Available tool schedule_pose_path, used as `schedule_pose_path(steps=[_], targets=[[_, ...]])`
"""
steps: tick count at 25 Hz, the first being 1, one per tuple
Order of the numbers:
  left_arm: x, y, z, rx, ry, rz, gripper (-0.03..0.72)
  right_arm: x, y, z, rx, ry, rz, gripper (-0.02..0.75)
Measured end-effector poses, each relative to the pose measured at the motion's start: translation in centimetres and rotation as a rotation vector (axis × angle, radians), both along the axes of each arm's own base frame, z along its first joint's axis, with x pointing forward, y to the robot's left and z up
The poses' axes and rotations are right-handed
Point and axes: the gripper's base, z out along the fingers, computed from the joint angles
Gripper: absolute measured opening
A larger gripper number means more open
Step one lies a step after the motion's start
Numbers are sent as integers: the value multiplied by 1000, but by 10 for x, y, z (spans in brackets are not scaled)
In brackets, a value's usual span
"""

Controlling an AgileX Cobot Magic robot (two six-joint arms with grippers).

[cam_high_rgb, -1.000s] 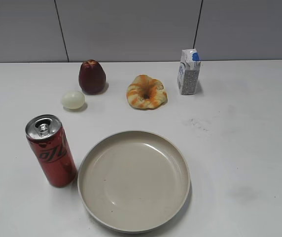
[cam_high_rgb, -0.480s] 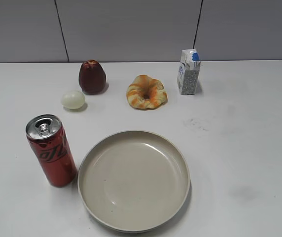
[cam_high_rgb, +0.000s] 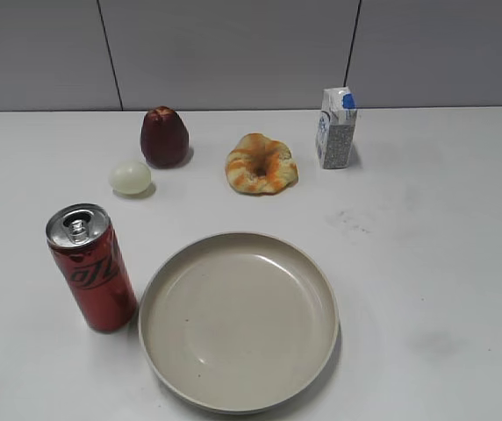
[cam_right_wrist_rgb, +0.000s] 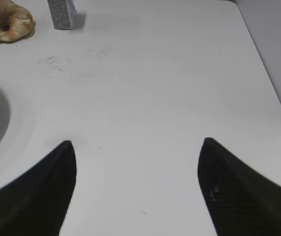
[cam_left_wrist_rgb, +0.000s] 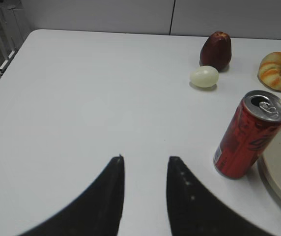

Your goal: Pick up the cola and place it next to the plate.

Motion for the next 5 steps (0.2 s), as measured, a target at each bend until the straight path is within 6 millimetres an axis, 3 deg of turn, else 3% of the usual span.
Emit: schedule_pose_path(steps=[5], targets=[[0, 0, 0, 0, 0, 0, 236, 0, 0, 0, 0, 0, 0, 583]])
